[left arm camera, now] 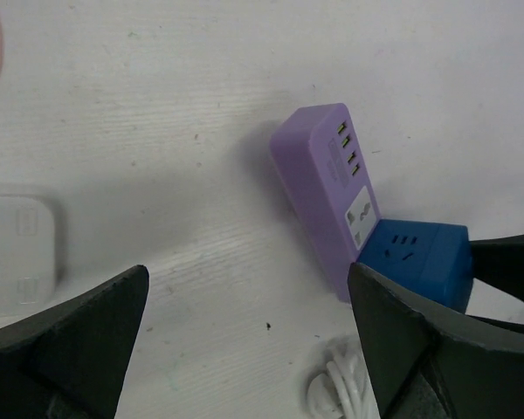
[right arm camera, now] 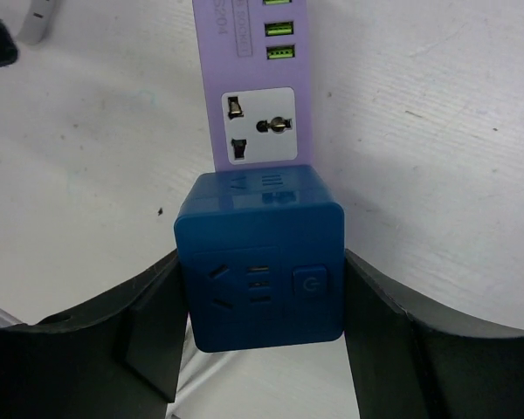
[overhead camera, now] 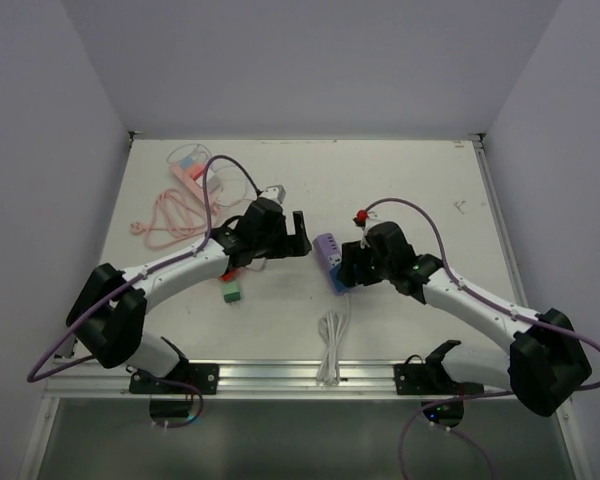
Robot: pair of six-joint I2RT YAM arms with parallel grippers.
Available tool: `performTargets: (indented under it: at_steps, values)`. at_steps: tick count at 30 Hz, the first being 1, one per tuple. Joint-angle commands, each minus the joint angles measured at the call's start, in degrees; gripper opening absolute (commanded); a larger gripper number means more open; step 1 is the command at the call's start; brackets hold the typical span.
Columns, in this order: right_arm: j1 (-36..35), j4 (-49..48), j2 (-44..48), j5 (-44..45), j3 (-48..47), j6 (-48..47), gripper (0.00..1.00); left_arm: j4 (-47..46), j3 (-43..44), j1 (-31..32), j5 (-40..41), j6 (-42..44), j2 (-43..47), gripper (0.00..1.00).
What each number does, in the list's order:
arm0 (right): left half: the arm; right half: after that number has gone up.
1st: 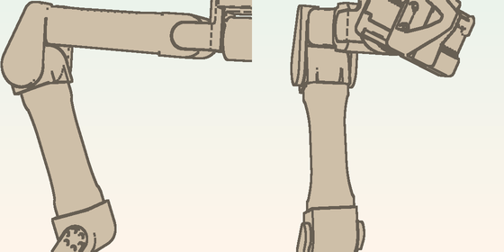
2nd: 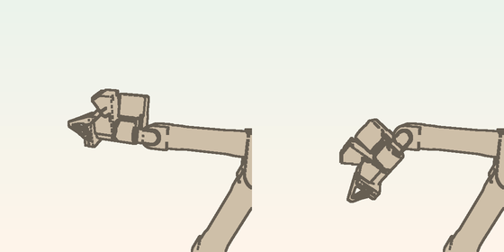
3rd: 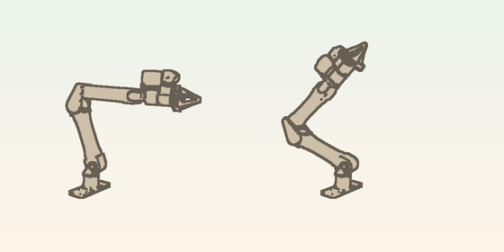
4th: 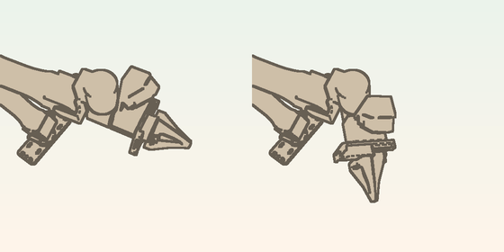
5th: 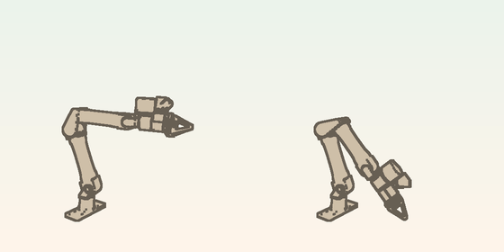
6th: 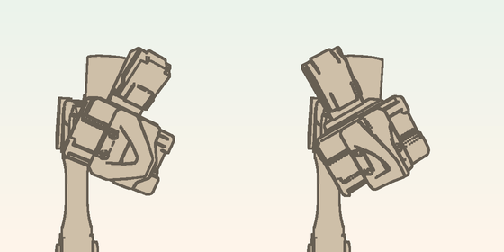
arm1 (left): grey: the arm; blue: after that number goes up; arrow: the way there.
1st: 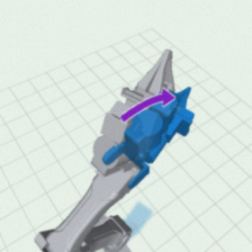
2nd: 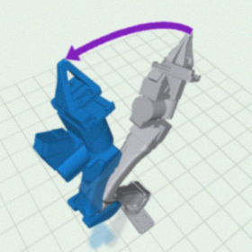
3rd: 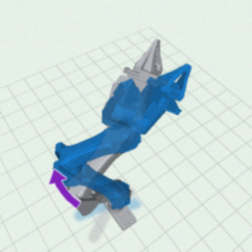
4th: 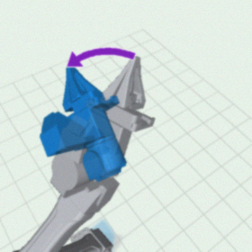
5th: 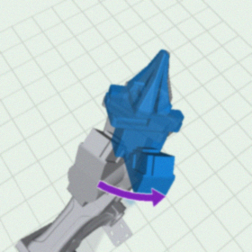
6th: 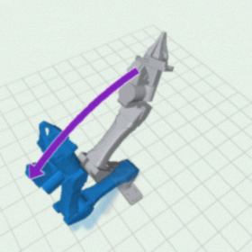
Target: Pull the plug off the socket
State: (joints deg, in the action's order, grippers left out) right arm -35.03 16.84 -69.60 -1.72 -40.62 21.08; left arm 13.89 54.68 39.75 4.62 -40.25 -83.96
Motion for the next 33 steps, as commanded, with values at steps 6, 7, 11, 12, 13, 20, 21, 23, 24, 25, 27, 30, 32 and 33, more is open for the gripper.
performTargets:
  at_steps: [6, 7, 11, 12, 13, 20, 21, 23, 24, 25, 27, 30, 32, 33]
  values:
    - [-1.1, -15.4, 8.6, -4.3, 7.1, 8.0, 0.0, -10.5, 2.5, -0.3, -13.6, -12.6, -6.3, 1.0]
    - [-1.1, -16.5, 9.0, -4.7, 7.6, 8.4, 0.0, -11.2, 2.5, -0.1, -14.2, -13.2, -6.7, 0.99]
    - [-1.2, -21.4, 9.9, -7.5, 9.5, 11.2, 0.0, -15.0, 2.6, 1.0, -13.8, -14.0, -8.8, 1.0]
    - [-1.2, -22.2, 10.4, -7.7, 9.9, 11.5, 0.0, -15.3, 2.7, 1.2, -14.0, -14.2, -9.3, 0.99]
    - [-1.2, -23.2, 10.5, -7.9, 10.0, 11.9, 0.0, -15.4, 2.8, 1.6, -13.9, -14.1, -9.6, 0.99]
    - [-1.3, -26.7, 11.8, -9.0, 12.0, 14.2, 0.0, -16.6, 2.3, 2.7, -12.0, -12.5, -10.7, 0.76]
    - [-1.3, -26.9, 11.9, -9.3, 12.1, 14.4, 0.0, -16.9, 2.1, 2.6, -11.7, -11.8, -10.7, 0.72]
    - [-1.3, -27.2, 12.3, -9.5, 12.6, 14.7, 0.0, -17.6, 1.3, 2.6, -10.9, -11.1, -10.2, 0.59]
    - [-1.3, -27.3, 12.6, -9.5, 12.8, 14.7, 0.0, -18.0, 0.6, 2.7, -10.7, -10.3, -9.9, 0.54]
    - [-1.3, -27.2, 12.6, -9.4, 12.9, 14.7, 0.0, -18.3, 0.3, 2.6, -10.4, -9.9, -9.6, 0.5]
    - [-1.3, -27.2, 13.2, -9.5, 13.6, 14.7, 0.0, -18.5, -0.3, 2.5, -9.3, -8.6, -8.9, 0.41]
    - [-1.3, -27.4, 14.1, -9.8, 15.0, 15.0, 0.0, -18.8, -1.1, 2.4, -7.7, -6.8, -7.7, 0.24]
    - [-1.3, -27.8, 14.8, -10.1, 15.9, 15.5, 0.0, -19.6, -1.7, 2.3, -6.7, -5.5, -6.8, 0.09]
    - [-1.3, -27.8, 14.9, -10.1, 16.2, 15.5, 0.0, -19.8, -2.2, 2.3, -6.2, -4.2, -6.6, 0.04]
